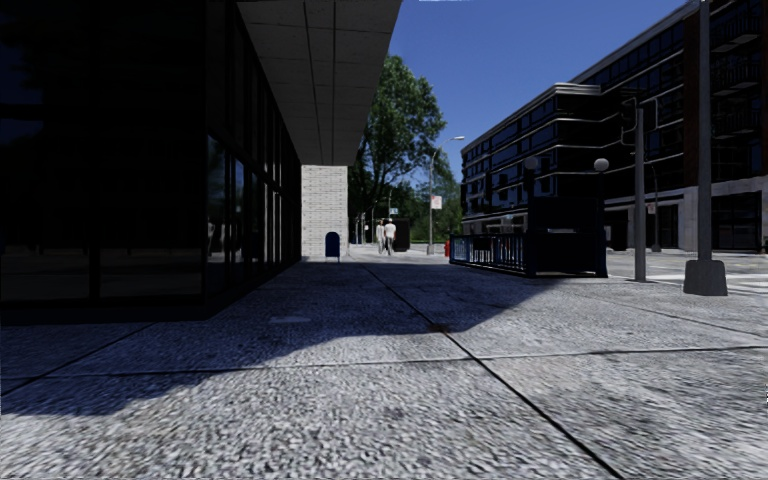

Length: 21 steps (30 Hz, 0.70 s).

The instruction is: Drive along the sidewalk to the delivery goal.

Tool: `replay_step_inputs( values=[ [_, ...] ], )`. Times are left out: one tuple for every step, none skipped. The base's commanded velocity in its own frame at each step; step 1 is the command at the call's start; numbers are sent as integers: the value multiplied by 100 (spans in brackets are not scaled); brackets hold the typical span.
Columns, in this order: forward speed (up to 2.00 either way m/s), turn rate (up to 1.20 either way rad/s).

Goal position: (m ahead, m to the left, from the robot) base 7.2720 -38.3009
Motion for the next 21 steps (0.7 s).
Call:
replay_step_inputs(
  values=[
    [200,-61],
    [200,-62],
    [200,-63],
    [200,-63],
    [200,-63],
    [200,-63],
    [200,-63],
    [200,-63],
    [200,-63],
    [200,-63],
    [200,-63],
    [200,-63],
    [200,-63],
    [200,-63],
    [200,-63],
    [200,-63],
    [200,-63],
    [200,-63],
    [200,-63],
    [200,-63],
    [200,-63]
  ],
)
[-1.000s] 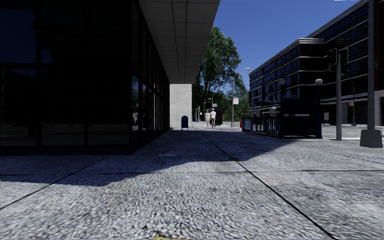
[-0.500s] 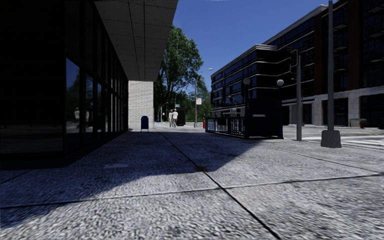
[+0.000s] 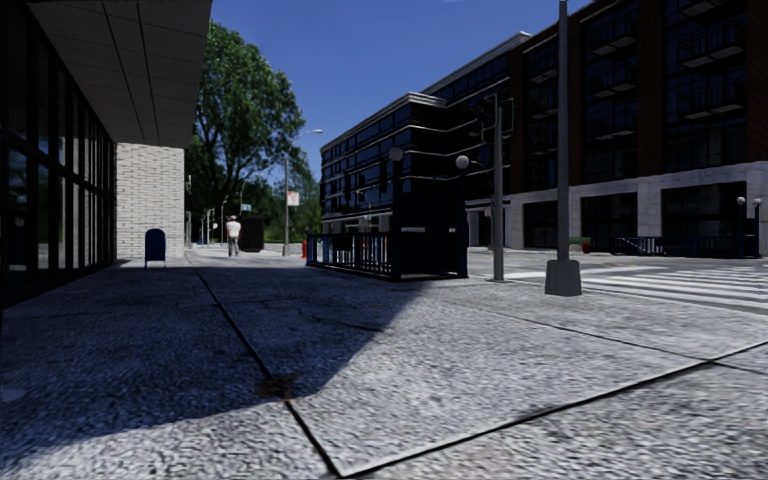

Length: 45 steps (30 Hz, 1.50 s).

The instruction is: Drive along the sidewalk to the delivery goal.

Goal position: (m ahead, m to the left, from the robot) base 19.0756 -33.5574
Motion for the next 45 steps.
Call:
replay_step_inputs(
  values=[
    [200,-63],
    [200,-63],
    [200,-63],
    [200,-80],
    [200,-80],
    [200,-91],
    [200,-84],
    [200,-82],
    [200,-81],
    [200,-81],
    [200,-81],
    [200,-81],
    [200,-81],
    [200,-81],
    [200,-81],
    [200,-80],
    [200,-61],
    [200,-53],
    [200,-53],
    [200,-50],
    [200,-50],
    [200,-50],
    [200,-50],
    [200,-50],
    [200,-50],
    [200,-50],
    [200,-50],
    [200,-50],
    [200,-50],
    [200,-50],
    [200,-50],
    [200,-50],
    [200,-52],
    [200,-52],
    [200,-53],
    [200,-53],
    [200,-53],
    [200,-53],
    [200,-51],
    [200,-48],
    [200,-48],
    [200,-48],
    [200,-47],
    [200,-47],
    [200,-47]
  ],
)
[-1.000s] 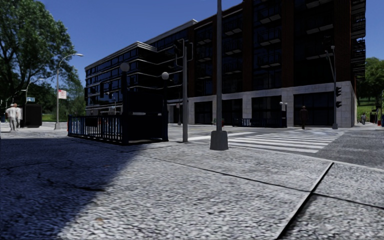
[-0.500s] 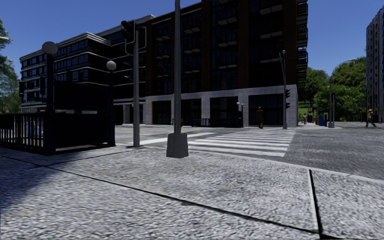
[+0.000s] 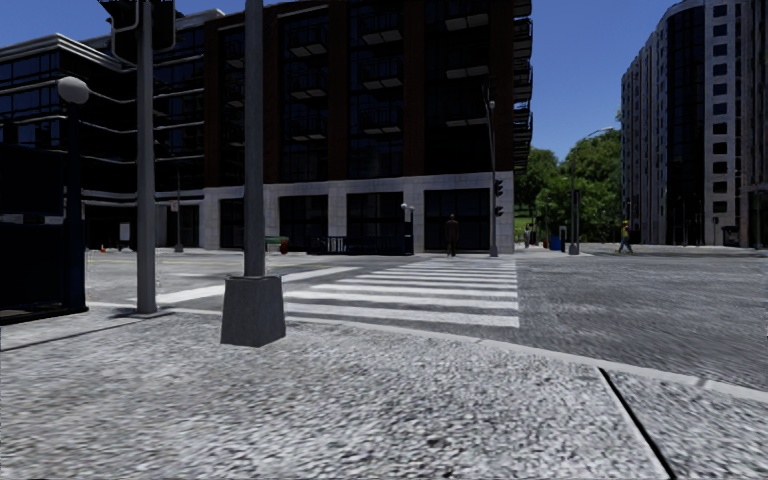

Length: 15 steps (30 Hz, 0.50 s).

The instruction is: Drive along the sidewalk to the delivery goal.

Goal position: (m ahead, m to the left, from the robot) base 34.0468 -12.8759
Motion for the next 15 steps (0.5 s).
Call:
replay_step_inputs(
  values=[
    [200,-47],
    [200,-47],
    [200,-47],
    [200,-47],
    [200,-47],
    [200,-47],
    [200,-47],
    [200,-47],
    [200,-47],
    [200,-47],
    [200,-47],
    [200,-47],
    [200,-47],
    [200,-47],
    [200,-47]
  ],
)
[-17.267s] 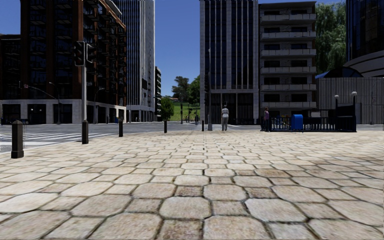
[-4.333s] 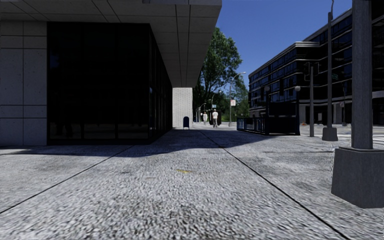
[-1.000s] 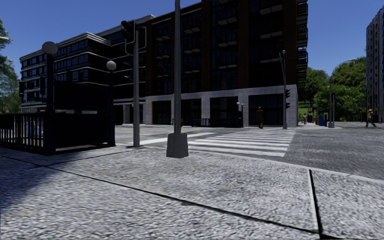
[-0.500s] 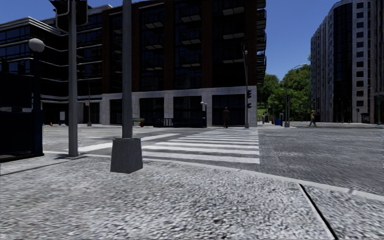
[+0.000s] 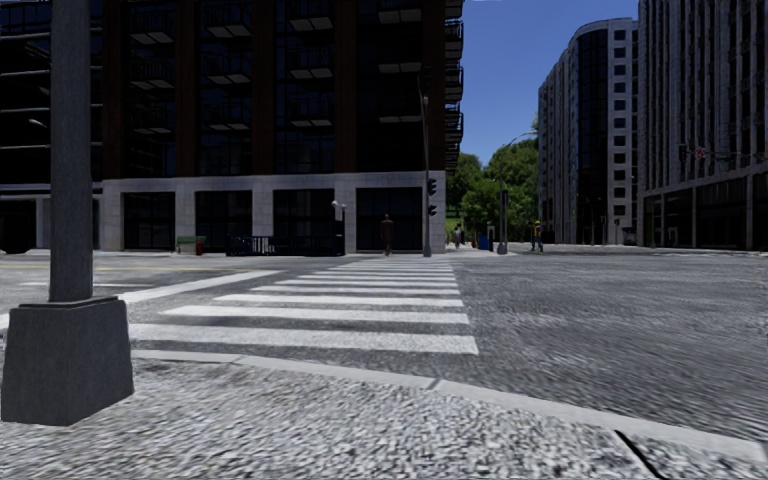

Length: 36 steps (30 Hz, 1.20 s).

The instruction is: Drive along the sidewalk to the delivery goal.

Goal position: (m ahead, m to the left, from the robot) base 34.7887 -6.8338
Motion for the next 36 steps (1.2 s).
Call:
replay_step_inputs(
  values=[
    [200,-42],
    [200,-31],
    [200,-12],
    [200,0],
    [200,0],
    [200,0],
    [200,0],
    [200,0],
    [200,0],
    [200,0],
    [200,0],
    [200,0],
    [200,0],
    [200,0],
    [200,0],
    [194,0],
    [182,0],
    [172,0],
    [166,0],
    [166,0],
    [164,0],
    [164,0],
    [164,0],
    [164,0],
    [164,0],
    [164,0],
    [164,0],
    [164,0],
    [164,0],
    [164,0],
    [164,0],
    [164,0],
    [164,0],
    [164,0],
    [164,0],
    [164,0]
  ],
)
